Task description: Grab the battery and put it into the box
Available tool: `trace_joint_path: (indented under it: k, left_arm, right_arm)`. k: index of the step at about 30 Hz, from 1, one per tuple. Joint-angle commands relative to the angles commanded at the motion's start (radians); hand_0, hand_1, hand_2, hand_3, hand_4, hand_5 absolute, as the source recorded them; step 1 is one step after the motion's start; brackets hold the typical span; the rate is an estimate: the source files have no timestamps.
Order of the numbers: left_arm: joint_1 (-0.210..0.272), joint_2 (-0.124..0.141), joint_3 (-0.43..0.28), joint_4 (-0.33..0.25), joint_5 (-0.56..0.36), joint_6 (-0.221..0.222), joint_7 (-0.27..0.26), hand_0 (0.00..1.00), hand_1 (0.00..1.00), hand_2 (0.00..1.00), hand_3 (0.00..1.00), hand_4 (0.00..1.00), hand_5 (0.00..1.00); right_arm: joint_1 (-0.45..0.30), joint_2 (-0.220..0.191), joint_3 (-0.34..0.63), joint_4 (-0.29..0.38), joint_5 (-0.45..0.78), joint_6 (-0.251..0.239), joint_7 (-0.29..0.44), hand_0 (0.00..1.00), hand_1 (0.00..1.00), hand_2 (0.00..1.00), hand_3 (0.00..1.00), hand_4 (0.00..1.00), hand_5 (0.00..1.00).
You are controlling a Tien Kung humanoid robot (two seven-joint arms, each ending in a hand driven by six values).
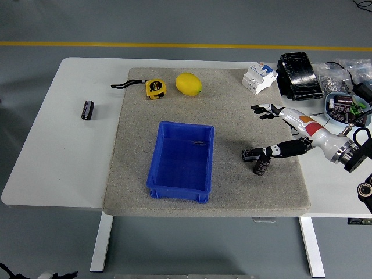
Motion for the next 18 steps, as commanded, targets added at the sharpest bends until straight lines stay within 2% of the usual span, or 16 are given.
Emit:
trace_joint_path:
  k: [7,9,10,15,16,18]
  left_arm:
    - [0.001,0.000,0.001,0.000,-0.002,-0.001,0.000,0.614,0.565,0.666,0.703,0.718,0.715]
    - [0.001,0.000,0.004,0.000,-0.005,-0.001,0.000,0.614,0.565,0.666,0.703,0.718,0.715]
    - [0.001,0.000,0.006,0.000,-0.007,-0.001,0.000,0.616,0.565,0.666,0.703,0.717,0.716]
    - [0.000,0.000,0.008,0.000,-0.010,-0.001,0.000,0.616,0.565,0.666,0.703,0.717,0.716]
    - [0.000,0.001,0.010,0.000,-0.011,-0.002,0.000,0.613,0.563,0.665,0.700,0.714,0.713]
    - [-0.001,0.000,0.011,0.000,-0.013,-0.002,0.000,0.613,0.563,0.665,0.700,0.714,0.713]
  right_arm:
    - [0.012,-0.029,-0.064,0.004,-0.187,-0.009,-0.001,0.750,0.737,0.727,0.797,0.998,0.291]
    - [0.012,-0.032,-0.074,0.003,-0.188,-0.013,0.000,0.750,0.737,0.727,0.797,0.998,0.291]
    - [0.011,-0.034,-0.079,0.004,-0.187,-0.017,0.000,0.741,0.702,0.703,0.777,0.998,0.255]
    - [0.012,-0.040,-0.102,0.009,-0.174,-0.044,0.007,0.741,0.702,0.703,0.777,0.998,0.255]
    - [0.012,-0.040,-0.108,0.007,-0.171,-0.051,0.009,0.650,0.634,0.651,0.733,0.998,0.260]
    - [0.014,-0.040,-0.117,0.000,-0.169,-0.063,0.010,0.650,0.634,0.651,0.733,0.998,0.260]
